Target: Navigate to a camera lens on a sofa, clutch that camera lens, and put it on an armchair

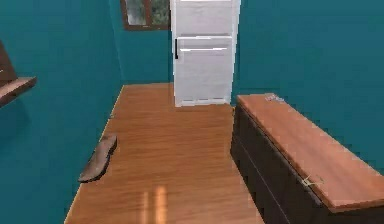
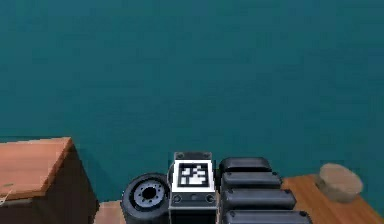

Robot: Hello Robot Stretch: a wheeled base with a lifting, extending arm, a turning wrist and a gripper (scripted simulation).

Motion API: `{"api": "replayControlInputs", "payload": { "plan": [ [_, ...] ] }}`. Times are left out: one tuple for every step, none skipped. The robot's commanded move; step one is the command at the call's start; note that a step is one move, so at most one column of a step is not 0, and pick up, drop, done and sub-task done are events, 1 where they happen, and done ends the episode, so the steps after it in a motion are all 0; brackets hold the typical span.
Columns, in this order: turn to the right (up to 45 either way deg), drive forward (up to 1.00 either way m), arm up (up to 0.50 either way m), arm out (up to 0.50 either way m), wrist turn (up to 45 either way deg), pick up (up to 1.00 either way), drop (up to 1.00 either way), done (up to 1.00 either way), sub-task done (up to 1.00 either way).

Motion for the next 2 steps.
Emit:
{"api": "replayControlInputs", "payload": {
  "plan": [
    [-6.0,0.0,0.0,0.0,0.0,0.0,0.0,0.0,0.0],
    [0.0,0.3,0.0,0.0,0.0,0.0,0.0,0.0,0.0]
  ]
}}
